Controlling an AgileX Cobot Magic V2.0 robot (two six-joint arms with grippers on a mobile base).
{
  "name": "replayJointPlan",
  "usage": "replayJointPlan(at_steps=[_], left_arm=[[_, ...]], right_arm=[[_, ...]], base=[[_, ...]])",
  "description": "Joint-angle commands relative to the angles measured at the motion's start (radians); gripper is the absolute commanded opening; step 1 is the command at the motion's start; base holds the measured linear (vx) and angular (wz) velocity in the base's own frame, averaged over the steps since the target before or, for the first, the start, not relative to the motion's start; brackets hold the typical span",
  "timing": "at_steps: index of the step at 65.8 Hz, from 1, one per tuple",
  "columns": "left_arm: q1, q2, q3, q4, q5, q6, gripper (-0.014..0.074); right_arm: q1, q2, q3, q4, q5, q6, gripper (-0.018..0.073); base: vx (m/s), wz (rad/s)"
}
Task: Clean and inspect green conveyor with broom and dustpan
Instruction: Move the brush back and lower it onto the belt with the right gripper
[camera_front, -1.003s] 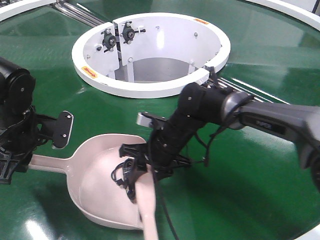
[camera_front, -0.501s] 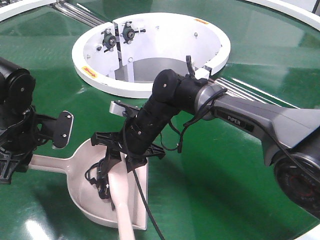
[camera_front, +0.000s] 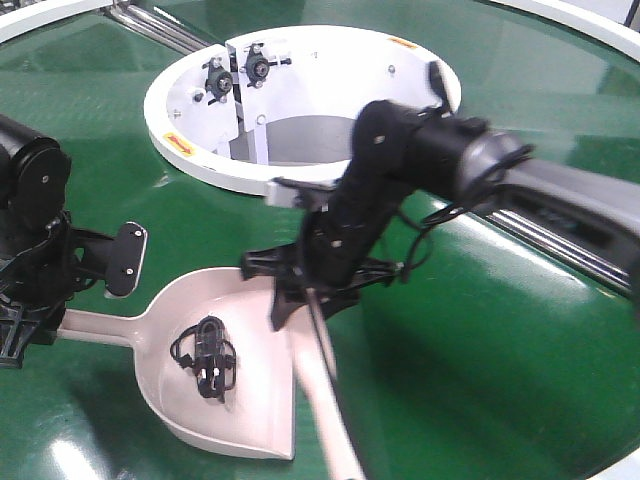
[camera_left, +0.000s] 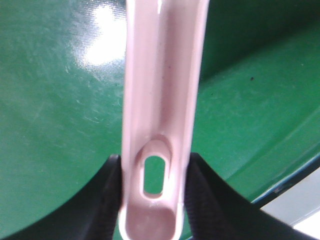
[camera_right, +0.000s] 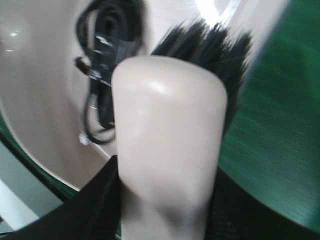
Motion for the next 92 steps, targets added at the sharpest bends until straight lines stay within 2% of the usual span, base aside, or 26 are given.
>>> replayJointPlan(at_steps=[1,10,22,34,49,64,92], left_arm=[[-0.012,-0.035,-0.027,-0.015,0.011,-0.023,-0.0025],[-0.012,-0.035,-0.027,-0.015,0.011,-0.023,-0.0025],[-0.012,-0.035,-0.027,-0.015,0.011,-0.023,-0.0025],[-0.012,-0.035,-0.027,-0.015,0.011,-0.023,-0.0025],[-0.012,-0.035,-0.027,-0.015,0.011,-0.023,-0.0025],[-0.012,-0.035,-0.027,-0.015,0.010,-0.023,-0.0025],[-0.012,-0.035,-0.027,-0.015,0.010,-0.023,-0.0025]], right_arm=[[-0.056,-0.134,0.052,-0.055,0.068,0.001,-0.0003],[-0.144,-0.226,0.158,-0.111,0.068,-0.028,-0.0003],[-0.281,-0.265,0.262,-0.108,0.068,-0.158,-0.0003],[-0.357,-0.242,0.286,-0.107,0.063,-0.250,-0.0003],[-0.378,-0.180,0.286,-0.097,0.044,-0.250,-0.0003],[-0.378,-0.127,0.286,0.047,-0.006,-0.310,-0.0003],[-0.378,-0.095,0.286,0.045,-0.042,-0.325,-0.0001]], base=[[0.00,0.00],[0.00,0.00],[0.00,0.00],[0.00,0.00],[0.00,0.00],[0.00,0.00],[0.00,0.00]])
